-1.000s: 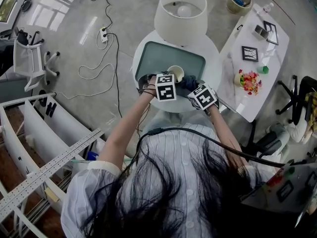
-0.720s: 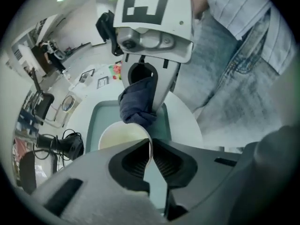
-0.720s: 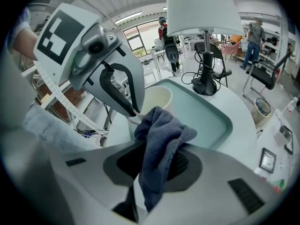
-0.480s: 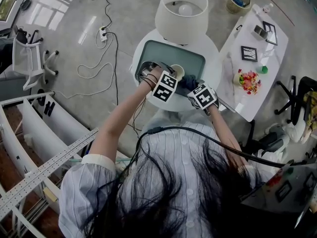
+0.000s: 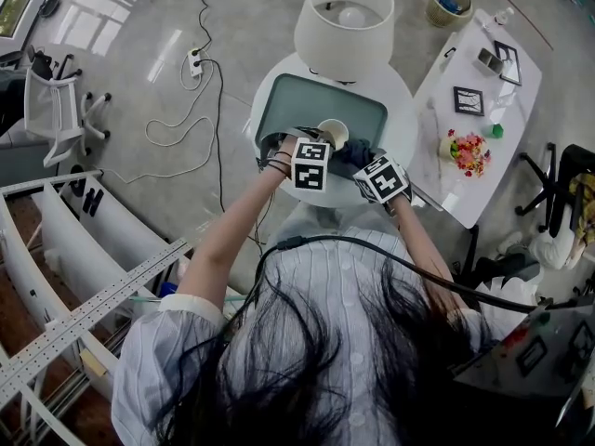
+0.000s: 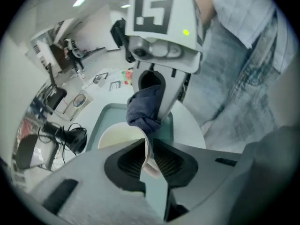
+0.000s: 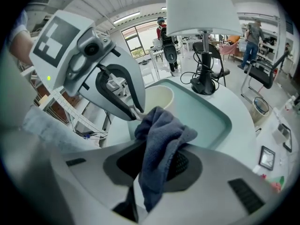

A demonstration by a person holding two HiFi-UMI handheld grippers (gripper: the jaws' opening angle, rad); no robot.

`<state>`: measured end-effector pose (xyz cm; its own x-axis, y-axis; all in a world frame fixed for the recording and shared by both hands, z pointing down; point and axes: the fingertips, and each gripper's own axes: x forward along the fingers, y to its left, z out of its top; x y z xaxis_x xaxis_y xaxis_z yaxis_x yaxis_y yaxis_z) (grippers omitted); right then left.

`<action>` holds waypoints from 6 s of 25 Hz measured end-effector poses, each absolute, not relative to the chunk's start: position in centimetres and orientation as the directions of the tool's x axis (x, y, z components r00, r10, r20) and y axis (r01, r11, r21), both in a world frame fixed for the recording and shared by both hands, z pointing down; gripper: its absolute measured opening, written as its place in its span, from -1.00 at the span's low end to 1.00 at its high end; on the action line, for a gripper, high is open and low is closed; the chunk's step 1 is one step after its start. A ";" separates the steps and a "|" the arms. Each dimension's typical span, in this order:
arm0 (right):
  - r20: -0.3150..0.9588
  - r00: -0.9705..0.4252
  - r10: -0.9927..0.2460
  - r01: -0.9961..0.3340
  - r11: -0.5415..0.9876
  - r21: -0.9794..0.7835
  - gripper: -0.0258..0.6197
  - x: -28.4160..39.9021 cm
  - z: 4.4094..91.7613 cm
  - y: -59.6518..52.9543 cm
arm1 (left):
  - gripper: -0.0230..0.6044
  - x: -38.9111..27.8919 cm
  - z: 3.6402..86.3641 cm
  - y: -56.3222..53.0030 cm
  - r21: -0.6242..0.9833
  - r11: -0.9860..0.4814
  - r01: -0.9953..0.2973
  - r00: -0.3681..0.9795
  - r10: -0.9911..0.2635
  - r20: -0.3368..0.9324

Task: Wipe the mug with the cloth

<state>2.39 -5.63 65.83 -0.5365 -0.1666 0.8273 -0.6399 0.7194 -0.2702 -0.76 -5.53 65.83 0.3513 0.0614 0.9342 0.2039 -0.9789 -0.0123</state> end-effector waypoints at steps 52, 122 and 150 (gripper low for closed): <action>0.815 -0.561 -0.147 -0.619 0.727 -0.295 -0.63 2.1 66.1 -6.3 | -0.82 -1.0 65.6 -5.4 0.150 -0.987 0.054 0.282 0.159 0.946; 0.810 -0.567 -0.148 -0.632 0.709 -0.313 -0.63 1.7 66.4 -7.0 | -0.80 -0.6 66.6 -6.4 0.025 -0.956 -0.292 0.338 -0.079 0.938; 0.836 -0.539 -0.102 -0.563 0.782 -0.268 -0.63 1.5 66.7 -7.3 | -0.80 -3.6 66.8 -4.9 0.060 -0.893 0.446 0.164 0.148 0.975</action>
<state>1.51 -7.27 66.74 -0.5391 -0.1021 0.8360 -0.5632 0.7818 -0.2677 -3.56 -4.93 66.83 0.1638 0.1476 0.9754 0.4455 -0.8932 0.0604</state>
